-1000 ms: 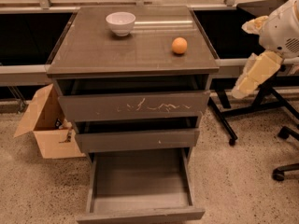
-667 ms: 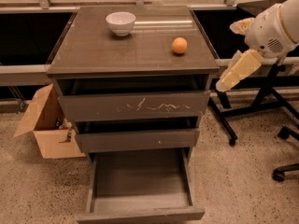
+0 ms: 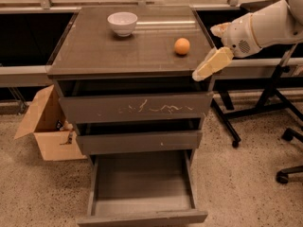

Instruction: Place orange into bottom drawer

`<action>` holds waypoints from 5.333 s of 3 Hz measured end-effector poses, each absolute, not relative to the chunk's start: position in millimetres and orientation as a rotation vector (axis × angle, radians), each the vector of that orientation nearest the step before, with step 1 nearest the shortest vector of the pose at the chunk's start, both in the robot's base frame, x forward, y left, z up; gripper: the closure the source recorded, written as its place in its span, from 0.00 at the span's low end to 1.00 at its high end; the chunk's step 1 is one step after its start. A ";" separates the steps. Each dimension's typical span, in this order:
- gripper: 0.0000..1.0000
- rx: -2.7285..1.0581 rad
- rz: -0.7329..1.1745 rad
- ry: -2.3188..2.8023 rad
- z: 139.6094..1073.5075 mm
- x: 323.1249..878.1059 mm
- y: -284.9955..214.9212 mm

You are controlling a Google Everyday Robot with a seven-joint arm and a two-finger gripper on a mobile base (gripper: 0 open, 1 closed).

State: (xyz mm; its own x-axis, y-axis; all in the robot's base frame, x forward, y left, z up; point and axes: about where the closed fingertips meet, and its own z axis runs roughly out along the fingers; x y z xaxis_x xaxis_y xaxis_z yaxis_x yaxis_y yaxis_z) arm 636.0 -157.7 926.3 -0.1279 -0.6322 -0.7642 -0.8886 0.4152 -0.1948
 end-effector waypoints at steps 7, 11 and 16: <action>0.00 -0.986 0.493 1.884 877.8 775.7 -123.1; 0.39 -0.928 0.542 1.933 847.7 805.8 -108.3; 1.00 -1.189 0.746 1.558 921.8 736.7 -36.2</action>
Offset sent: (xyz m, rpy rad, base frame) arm 0.0315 0.0020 -0.0057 0.0798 -0.0709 -0.0113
